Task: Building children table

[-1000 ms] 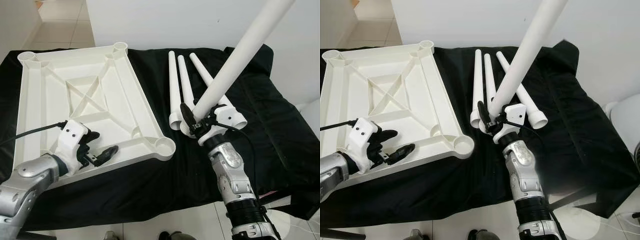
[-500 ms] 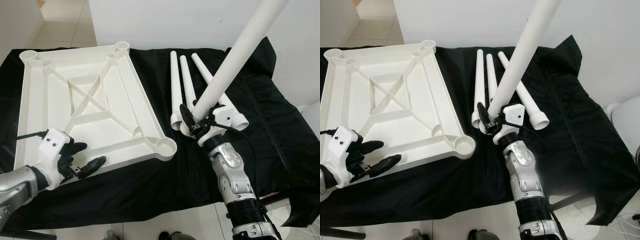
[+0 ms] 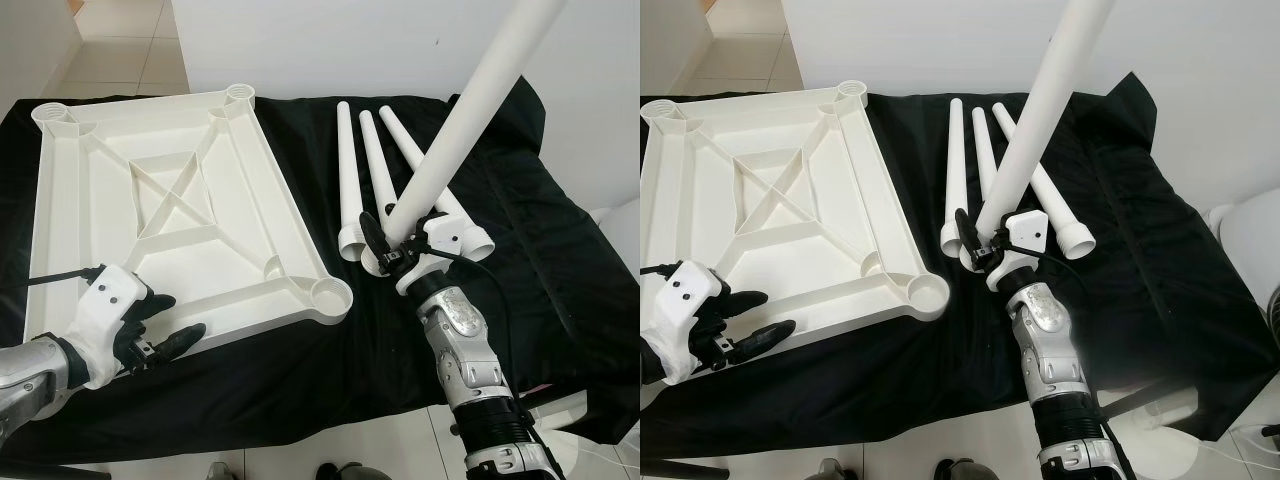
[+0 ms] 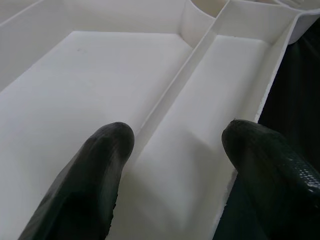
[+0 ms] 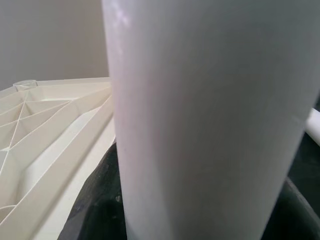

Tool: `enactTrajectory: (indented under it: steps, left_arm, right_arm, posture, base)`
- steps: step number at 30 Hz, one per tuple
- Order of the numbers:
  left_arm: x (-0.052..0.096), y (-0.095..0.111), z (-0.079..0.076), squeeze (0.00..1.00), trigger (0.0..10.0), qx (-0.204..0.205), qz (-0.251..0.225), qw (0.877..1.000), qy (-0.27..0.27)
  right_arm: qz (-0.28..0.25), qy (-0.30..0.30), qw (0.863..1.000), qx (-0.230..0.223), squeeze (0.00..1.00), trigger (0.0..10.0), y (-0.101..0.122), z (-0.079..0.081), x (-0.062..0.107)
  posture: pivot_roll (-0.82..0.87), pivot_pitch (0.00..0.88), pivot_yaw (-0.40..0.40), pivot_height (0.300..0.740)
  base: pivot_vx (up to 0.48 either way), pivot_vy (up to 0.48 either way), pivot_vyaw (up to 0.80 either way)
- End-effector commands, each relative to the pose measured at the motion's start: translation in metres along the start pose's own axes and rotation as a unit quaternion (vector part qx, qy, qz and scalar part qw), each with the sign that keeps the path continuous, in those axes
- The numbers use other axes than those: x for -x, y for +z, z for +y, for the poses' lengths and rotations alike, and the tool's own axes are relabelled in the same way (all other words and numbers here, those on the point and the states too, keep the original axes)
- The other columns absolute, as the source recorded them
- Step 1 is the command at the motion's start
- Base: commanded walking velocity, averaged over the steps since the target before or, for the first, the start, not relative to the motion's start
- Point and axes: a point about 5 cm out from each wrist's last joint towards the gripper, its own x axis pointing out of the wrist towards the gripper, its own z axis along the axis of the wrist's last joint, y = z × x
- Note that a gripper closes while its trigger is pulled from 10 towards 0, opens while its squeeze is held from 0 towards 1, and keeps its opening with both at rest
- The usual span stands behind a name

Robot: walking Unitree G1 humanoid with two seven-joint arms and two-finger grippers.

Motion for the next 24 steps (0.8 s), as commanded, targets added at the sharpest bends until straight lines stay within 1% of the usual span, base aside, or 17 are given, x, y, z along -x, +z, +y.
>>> enactTrajectory:
  steps: [1,3,6,11,13,14,16,17,19,22,23,24]
  left_arm:
    - [0.001,-0.002,-0.018,0.00,10.0,0.009,0.006,0.992,-0.127]
    - [0.001,0.002,-0.021,0.00,10.0,0.009,-0.003,0.991,-0.136]
    - [0.001,0.003,-0.021,0.00,10.0,0.003,-0.005,0.991,-0.134]
    - [0.001,0.002,-0.022,0.00,10.0,-0.003,0.005,0.991,-0.137]
    - [0.002,-0.002,-0.021,0.00,10.0,0.000,0.016,0.992,-0.127]
    - [0.002,-0.002,-0.021,0.00,10.0,0.000,0.016,0.992,-0.127]
    - [0.003,-0.008,-0.022,0.00,10.0,0.001,0.035,0.991,-0.132]
    - [0.003,-0.008,-0.022,0.00,10.0,0.001,0.035,0.991,-0.132]
    - [0.003,-0.018,-0.023,0.00,10.0,0.000,0.062,0.990,-0.131]
    - [0.002,-0.020,-0.023,0.00,10.0,-0.001,0.071,0.989,-0.128]
    - [0.002,-0.023,-0.024,0.00,10.0,0.006,0.074,0.988,-0.134]
    - [0.002,-0.024,-0.024,0.00,9.6,0.004,0.075,0.988,-0.134]
  right_arm:
    - [-0.001,0.002,1.000,0.005,0.00,10.0,0.001,0.000,0.000]
    - [0.000,0.001,1.000,0.004,0.00,10.0,0.000,0.000,0.000]
    - [0.000,0.001,1.000,0.004,0.00,10.0,0.000,0.001,0.000]
    - [-0.001,0.001,1.000,0.002,0.00,10.0,0.000,0.001,0.000]
    - [-0.001,0.001,1.000,0.003,0.00,10.0,-0.001,0.001,0.000]
    - [-0.001,0.001,1.000,0.003,0.00,10.0,-0.001,0.001,0.000]
    - [0.000,0.001,1.000,0.002,0.00,10.0,-0.001,0.001,0.000]
    - [0.000,0.001,1.000,0.002,0.00,10.0,-0.001,0.001,0.000]
    - [0.000,0.001,1.000,0.002,0.00,10.0,-0.001,0.001,0.000]
    - [0.000,0.001,1.000,0.002,0.00,10.0,-0.001,0.001,0.000]
    - [0.000,0.001,1.000,0.003,0.00,10.0,-0.001,0.001,0.000]
    - [0.001,0.001,1.000,0.003,0.00,10.0,-0.001,0.001,0.000]
  posture:
    - [0.02,0.136,-0.066,0.740]
    - [0.02,0.137,-0.066,0.740]
    - [0.02,0.136,-0.064,0.740]
    - [0.02,0.137,-0.063,0.740]
    - [0.02,0.141,-0.062,0.740]
    - [0.02,0.141,-0.062,0.740]
    - [0.02,0.143,-0.062,0.740]
    - [0.02,0.143,-0.062,0.740]
    - [0.02,0.144,-0.063,0.740]
    - [0.02,0.143,-0.063,0.740]
    - [0.02,0.143,-0.062,0.740]
    - [0.02,0.143,-0.063,0.740]
  base:
    - [0.000,0.000,0.00]
    - [0.000,0.000,0.00]
    - [0.000,0.000,0.00]
    - [0.000,0.000,0.00]
    - [0.000,0.000,0.00]
    - [0.000,0.000,0.00]
    - [0.000,0.000,0.00]
    - [0.000,0.000,0.00]
    - [0.000,0.000,0.00]
    - [0.000,0.000,0.00]
    - [0.000,0.000,0.00]
    - [0.000,0.000,0.00]
